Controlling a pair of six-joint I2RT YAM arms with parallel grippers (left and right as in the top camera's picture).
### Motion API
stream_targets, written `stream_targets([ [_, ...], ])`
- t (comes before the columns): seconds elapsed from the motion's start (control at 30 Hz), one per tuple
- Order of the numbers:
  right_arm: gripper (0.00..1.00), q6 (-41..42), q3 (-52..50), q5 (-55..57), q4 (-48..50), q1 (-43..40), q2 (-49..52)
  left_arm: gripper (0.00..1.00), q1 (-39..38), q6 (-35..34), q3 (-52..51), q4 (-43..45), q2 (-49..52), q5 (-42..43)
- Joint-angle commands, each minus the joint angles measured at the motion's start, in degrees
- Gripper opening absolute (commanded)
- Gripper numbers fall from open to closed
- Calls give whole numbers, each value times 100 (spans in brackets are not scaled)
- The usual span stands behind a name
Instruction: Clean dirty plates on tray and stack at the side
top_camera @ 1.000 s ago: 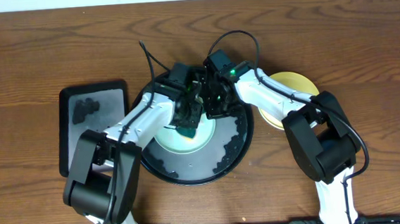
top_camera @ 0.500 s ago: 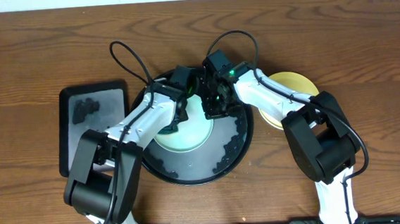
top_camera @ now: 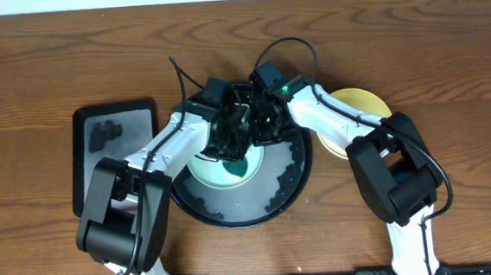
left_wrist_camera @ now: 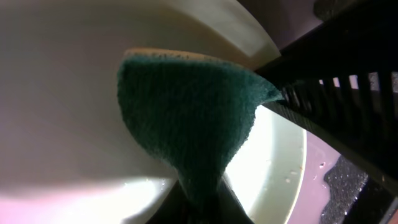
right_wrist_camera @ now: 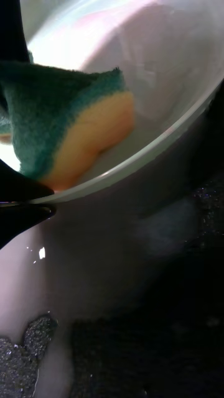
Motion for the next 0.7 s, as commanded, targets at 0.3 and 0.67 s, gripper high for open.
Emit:
stream_targets([
  [0.3,1,26,-79,-4,-35,42,39,8,487,-1716,127,734,114,-2938],
  [0.67,1,26,-79,-4,-33,42,39,7,710,-1952,885,-1233,-284,-3150],
])
